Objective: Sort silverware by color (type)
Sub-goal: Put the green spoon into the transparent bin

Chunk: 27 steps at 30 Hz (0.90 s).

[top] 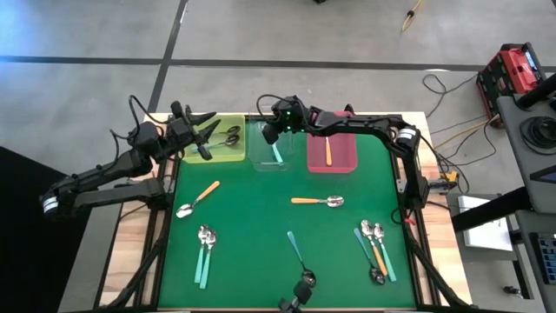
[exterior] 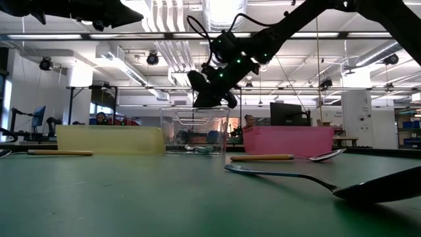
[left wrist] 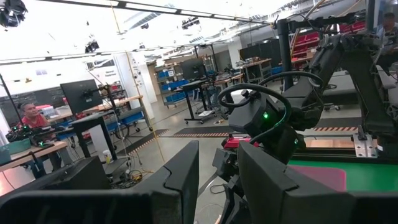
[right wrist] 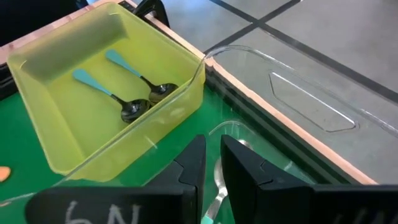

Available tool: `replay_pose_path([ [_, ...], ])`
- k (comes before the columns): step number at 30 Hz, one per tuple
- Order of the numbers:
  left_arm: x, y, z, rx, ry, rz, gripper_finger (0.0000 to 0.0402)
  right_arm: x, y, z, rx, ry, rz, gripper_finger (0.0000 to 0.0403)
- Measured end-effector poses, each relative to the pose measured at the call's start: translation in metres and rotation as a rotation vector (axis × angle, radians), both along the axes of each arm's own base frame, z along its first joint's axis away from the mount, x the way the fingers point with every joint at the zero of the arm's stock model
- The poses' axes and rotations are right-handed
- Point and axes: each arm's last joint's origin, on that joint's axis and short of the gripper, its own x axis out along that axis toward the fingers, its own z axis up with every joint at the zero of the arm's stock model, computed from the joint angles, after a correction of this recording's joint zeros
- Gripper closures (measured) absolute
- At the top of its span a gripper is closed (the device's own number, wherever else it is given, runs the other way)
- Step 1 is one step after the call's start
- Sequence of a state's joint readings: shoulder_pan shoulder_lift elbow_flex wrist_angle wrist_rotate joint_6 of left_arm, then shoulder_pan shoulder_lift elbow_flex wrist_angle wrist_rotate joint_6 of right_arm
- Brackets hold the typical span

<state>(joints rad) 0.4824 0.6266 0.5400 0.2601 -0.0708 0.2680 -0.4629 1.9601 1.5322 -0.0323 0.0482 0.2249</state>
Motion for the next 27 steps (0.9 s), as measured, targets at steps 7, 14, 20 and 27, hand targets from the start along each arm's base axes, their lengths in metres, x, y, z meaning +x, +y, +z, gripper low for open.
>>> replay_pose_path([
  [7, 0.001, 0.001, -0.001, -0.004, 0.007, 0.0, 0.0309, -0.01, 0.009, 0.028, -0.028, 0.002, 0.026, 0.036],
  [14, 0.012, 0.006, -0.007, -0.02, 0.039, -0.001, 0.0309, -0.03, 0.029, 0.068, -0.072, 0.032, 0.071, 0.036],
  [20, 0.027, 0.013, -0.016, -0.057, 0.064, -0.014, 0.0311, -0.051, 0.052, 0.1, -0.105, 0.073, 0.129, 0.036],
  [27, 0.057, 0.027, -0.029, -0.155, 0.161, -0.091, 0.0341, -0.079, 0.087, 0.135, -0.236, 0.069, 0.175, 0.036],
])
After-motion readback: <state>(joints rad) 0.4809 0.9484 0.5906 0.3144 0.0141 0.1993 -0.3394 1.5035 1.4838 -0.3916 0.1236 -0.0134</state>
